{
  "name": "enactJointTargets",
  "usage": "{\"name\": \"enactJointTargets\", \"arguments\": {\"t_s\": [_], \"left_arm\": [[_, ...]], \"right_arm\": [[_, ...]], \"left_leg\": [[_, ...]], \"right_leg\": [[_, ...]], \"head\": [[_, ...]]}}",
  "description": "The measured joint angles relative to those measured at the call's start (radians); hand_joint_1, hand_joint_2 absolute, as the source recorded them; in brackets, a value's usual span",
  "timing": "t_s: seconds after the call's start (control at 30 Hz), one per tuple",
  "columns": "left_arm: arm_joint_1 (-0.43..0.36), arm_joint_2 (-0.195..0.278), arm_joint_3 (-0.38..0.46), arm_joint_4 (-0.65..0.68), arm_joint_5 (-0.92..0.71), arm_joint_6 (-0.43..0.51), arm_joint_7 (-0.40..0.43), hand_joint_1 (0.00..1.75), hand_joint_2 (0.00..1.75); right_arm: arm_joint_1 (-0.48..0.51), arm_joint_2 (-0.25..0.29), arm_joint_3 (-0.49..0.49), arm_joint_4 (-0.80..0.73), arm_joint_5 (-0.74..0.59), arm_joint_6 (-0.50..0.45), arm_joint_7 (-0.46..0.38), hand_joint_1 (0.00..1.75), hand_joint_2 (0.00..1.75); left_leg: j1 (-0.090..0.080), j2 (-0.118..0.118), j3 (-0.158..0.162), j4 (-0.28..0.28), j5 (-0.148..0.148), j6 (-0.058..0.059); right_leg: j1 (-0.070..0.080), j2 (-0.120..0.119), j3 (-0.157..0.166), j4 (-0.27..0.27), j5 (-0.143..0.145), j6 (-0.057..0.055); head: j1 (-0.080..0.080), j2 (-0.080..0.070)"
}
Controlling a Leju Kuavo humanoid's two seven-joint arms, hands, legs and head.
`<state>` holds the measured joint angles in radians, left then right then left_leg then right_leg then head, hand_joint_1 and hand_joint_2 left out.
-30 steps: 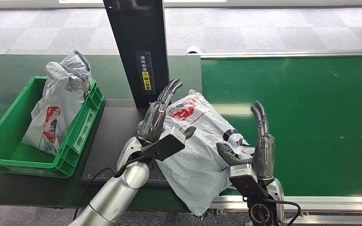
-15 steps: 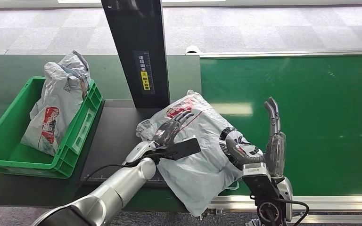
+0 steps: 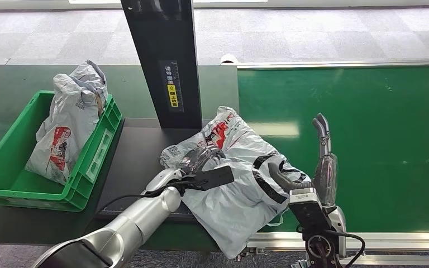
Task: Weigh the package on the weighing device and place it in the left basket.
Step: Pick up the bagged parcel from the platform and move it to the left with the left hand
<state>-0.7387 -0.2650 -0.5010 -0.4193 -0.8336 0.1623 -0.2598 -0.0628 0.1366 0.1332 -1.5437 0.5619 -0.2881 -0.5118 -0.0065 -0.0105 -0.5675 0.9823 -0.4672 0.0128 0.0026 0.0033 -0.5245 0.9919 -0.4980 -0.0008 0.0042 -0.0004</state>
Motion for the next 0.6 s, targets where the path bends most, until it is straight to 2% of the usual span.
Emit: {"name": "enactJointTargets", "arguments": {"t_s": [0.2,0.4,0.53,0.6], "left_arm": [[-0.008,0.001,0.0,0.008,-0.011,-0.013,0.002,1.75,1.75],[-0.007,0.001,0.017,0.007,0.002,0.065,-0.018,1.75,1.75],[-0.006,0.001,0.032,0.006,0.014,0.074,-0.03,1.65,1.75],[-0.001,0.002,0.046,-0.005,0.049,0.081,-0.066,1.63,1.75]], "right_arm": [[-0.003,-0.001,-0.006,0.018,0.0,0.0,-0.003,0.0,1.75],[-0.003,-0.001,-0.011,0.024,-0.001,-0.002,-0.003,0.0,1.75],[-0.002,-0.001,-0.012,0.025,0.0,-0.002,-0.003,0.0,1.75],[-0.002,-0.001,-0.013,0.025,0.0,-0.002,-0.003,0.0,1.75]], "left_leg": [[0.0,0.0,0.0,0.0,0.0,0.0],[0.0,0.0,0.0,0.0,0.0,0.0],[0.0,0.0,0.0,0.0,0.0,0.0],[0.0,0.0,0.0,0.0,0.0,0.0]], "right_leg": [[0.0,0.0,0.0,0.0,0.0,0.0],[0.0,0.0,0.0,0.0,0.0,0.0],[0.0,0.0,0.0,0.0,0.0,0.0],[0.0,0.0,0.0,0.0,0.0,0.0]], "head": [[0.0,0.0],[0.0,0.0],[0.0,0.0],[0.0,0.0]]}}
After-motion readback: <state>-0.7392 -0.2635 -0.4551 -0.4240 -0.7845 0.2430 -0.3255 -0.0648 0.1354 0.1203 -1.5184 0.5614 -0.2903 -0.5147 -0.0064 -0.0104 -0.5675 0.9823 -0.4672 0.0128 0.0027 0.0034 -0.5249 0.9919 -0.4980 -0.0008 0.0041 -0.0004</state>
